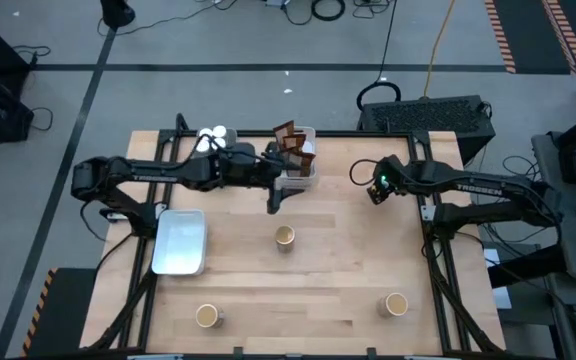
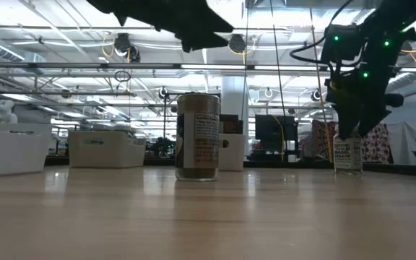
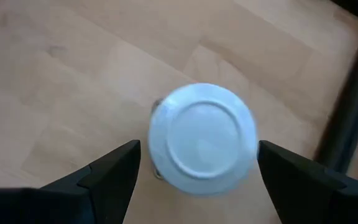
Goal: Sort spices by type
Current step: Put the white seasoning bottle into the gray bin
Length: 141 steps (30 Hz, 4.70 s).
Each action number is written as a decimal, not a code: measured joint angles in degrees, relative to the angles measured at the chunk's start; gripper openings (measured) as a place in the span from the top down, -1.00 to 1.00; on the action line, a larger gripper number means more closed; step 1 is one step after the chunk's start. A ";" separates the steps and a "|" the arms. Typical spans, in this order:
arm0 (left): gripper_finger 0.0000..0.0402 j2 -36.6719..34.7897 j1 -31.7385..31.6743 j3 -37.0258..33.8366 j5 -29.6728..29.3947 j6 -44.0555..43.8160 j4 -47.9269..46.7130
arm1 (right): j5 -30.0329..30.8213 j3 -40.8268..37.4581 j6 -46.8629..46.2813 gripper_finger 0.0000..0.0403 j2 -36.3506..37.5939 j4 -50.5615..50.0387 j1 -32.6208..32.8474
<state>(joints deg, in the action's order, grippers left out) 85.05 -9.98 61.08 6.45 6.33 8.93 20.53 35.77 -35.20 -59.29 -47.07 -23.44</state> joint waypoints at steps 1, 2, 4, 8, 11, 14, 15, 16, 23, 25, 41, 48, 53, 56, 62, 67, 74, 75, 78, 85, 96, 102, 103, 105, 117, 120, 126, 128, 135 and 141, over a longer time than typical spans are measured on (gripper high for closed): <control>-0.48 -0.65 0.00 0.00 -0.42 -0.02 -1.62 | -0.05 -0.57 -0.01 -0.52 0.00 1.10 0.00; -0.48 -1.36 -0.04 0.00 -0.55 -0.02 -3.49 | -0.19 -1.09 -0.05 -0.52 0.00 2.06 0.01; -0.48 -2.87 0.00 0.00 -0.61 -0.02 -6.59 | -1.26 -2.29 -0.08 -0.52 0.00 4.46 0.02; -0.48 -5.90 0.00 0.00 -1.07 -0.04 -16.30 | -2.67 -4.26 0.54 -0.52 0.00 8.39 0.02; -0.48 -7.70 0.00 0.00 -5.27 -0.07 -21.88 | -3.17 -5.19 1.01 -0.47 0.00 10.54 0.02; -0.48 -8.39 0.00 -0.02 -7.95 -0.07 -23.42 | -3.99 -5.93 1.38 -0.37 -0.11 12.70 0.00; -0.48 -8.43 0.00 -0.02 -8.17 -0.08 -23.15 | -4.21 -6.00 1.38 -0.32 -0.14 13.17 0.02; -0.48 -8.46 0.00 -0.02 -8.21 -0.10 -22.64 | -4.24 -6.06 1.43 -0.27 -0.20 13.67 0.02; -0.48 -8.51 0.00 -0.02 -8.21 -3.04 -23.28 | -11.19 -6.06 6.79 0.13 -2.16 23.53 0.05; -0.48 -8.51 0.00 -0.02 -8.23 -3.05 -23.28 | -14.57 -6.06 8.54 0.17 -3.44 28.14 0.16; -0.48 -8.49 -0.07 -0.02 -8.22 -3.01 -25.81 | -20.96 12.02 24.40 0.11 -26.74 39.03 7.14; -0.48 -8.47 0.00 -0.04 -8.21 -3.04 -29.77 | -21.49 28.00 32.71 0.09 -39.72 32.17 9.38; -0.48 -8.47 0.00 -0.05 -8.21 -3.05 -32.95 | -25.46 36.32 36.97 0.08 -47.07 28.19 10.57; -0.48 -8.47 0.00 -0.06 -8.21 -3.06 -35.18 | -26.16 38.81 37.80 0.08 -49.53 27.39 11.16; -0.48 -8.45 0.00 -0.06 -8.21 -3.05 -38.08 | -28.18 39.47 37.86 0.01 -50.21 27.39 11.50; -0.48 -8.45 0.00 -0.06 -8.21 -3.04 -38.32 | -28.41 39.54 37.87 -0.20 -49.79 27.41 11.50; -0.48 -8.45 0.00 -0.06 -8.21 -3.02 -38.21 | -28.38 39.51 37.76 -0.50 -48.92 25.75 11.50; -0.48 -8.45 0.00 -0.06 -8.20 -3.02 -38.21 | -28.37 39.45 37.87 -0.53 -48.22 25.17 11.50; -0.48 -8.45 0.00 -0.06 -8.19 -3.02 -38.00 | -28.16 39.47 38.31 -0.57 -45.06 23.76 11.27; -0.48 -8.45 0.00 -0.09 -8.19 -2.95 -35.00 | -27.58 39.47 39.56 -0.59 -36.68 16.27 9.45; -0.48 -2.47 -0.11 -0.11 -6.02 -2.95 -28.09 | -24.69 39.47 37.73 -0.59 -22.86 0.06 8.16; -0.48 3.15 -0.11 -0.11 -4.78 -1.46 -20.54 | -23.06 39.16 35.54 -0.59 -16.13 -3.16 8.13; -0.48 3.63 -0.13 -0.11 -4.78 -1.46 -19.08 | -23.05 38.63 35.08 -0.59 -14.93 -3.06 8.15; -0.48 4.61 -0.13 -0.11 -4.67 -1.46 -18.02 | -23.10 36.96 33.96 -0.59 -12.52 -2.64 8.16; -0.48 10.94 -0.11 -0.11 -0.80 -1.44 -13.85 | -23.41 19.17 23.18 -0.59 1.22 7.65 8.17; -0.48 12.13 -0.13 -0.09 -0.80 -1.44 -13.46 | -23.41 16.42 21.29 -0.59 3.61 10.34 8.17; -0.48 13.84 -0.14 0.06 -0.95 -1.31 -12.64 | -23.52 14.93 20.83 -0.59 5.80 12.75 8.17; -0.48 14.13 -0.18 0.07 -1.39 -1.33 -12.50 | -23.44 14.93 20.85 -0.59 5.95 12.66 8.17; -0.48 14.26 -0.86 -0.11 -5.01 -1.10 -14.58 | -23.39 14.93 20.87 -0.59 5.95 12.68 8.17; -0.48 14.26 -1.31 -0.11 -5.19 -1.11 -14.34 | -23.37 14.93 20.98 -0.59 5.95 12.75 8.17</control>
<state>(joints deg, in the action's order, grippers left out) 99.31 -11.29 60.97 1.26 5.21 -5.41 -2.83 50.70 -14.22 -53.34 -34.33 -15.27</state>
